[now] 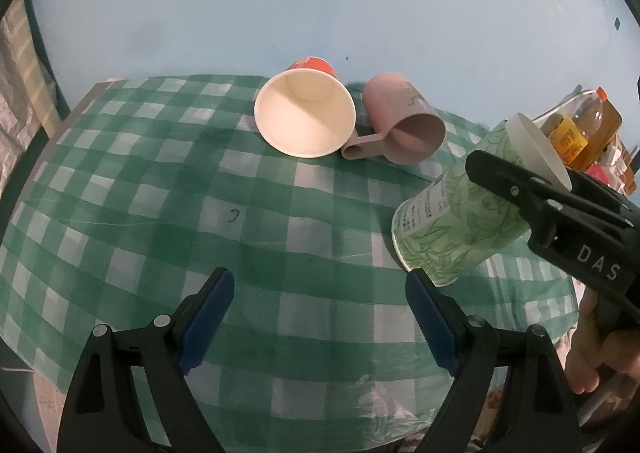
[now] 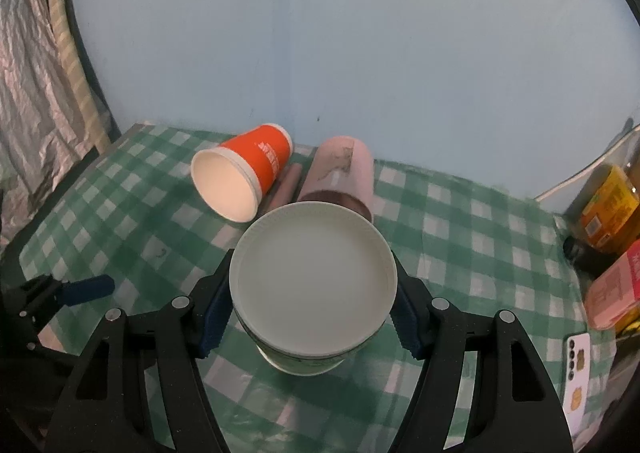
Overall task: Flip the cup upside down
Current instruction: 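Lower the inverted green cup onto the tablecloth with the right gripper, then open the right gripper and release the green cup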
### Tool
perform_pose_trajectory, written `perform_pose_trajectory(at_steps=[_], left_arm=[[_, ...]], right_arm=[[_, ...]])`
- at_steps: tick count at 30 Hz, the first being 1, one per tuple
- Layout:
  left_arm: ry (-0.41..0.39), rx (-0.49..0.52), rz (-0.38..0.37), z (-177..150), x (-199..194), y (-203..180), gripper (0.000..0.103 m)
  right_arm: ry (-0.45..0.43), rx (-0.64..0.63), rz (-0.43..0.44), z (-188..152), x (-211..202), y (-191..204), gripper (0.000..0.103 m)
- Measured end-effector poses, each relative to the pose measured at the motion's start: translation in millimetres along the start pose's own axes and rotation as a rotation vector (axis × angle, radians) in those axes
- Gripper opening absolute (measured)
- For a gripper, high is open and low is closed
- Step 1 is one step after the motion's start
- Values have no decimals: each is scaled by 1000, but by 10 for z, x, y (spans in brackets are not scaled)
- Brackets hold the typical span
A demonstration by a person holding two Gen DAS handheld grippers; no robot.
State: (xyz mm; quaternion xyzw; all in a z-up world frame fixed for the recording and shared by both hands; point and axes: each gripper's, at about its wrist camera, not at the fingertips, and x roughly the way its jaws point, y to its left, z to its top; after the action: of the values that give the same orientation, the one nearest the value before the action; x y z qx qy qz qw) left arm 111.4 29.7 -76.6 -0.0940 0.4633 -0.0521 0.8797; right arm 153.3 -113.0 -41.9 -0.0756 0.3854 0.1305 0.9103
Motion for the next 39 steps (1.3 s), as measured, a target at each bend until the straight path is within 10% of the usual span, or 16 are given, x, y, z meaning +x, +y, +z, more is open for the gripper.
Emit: perform_pose_trajectory(at_steps=[19,39], left_arm=[[-89,31,11,-37,-264,-135,89],[-410,119,25,-312,-907,-342,102]], right_arm=[[-90,17,-14,29,-294,-33,78],[-317,128,-89,-469,-1170,-135,93]])
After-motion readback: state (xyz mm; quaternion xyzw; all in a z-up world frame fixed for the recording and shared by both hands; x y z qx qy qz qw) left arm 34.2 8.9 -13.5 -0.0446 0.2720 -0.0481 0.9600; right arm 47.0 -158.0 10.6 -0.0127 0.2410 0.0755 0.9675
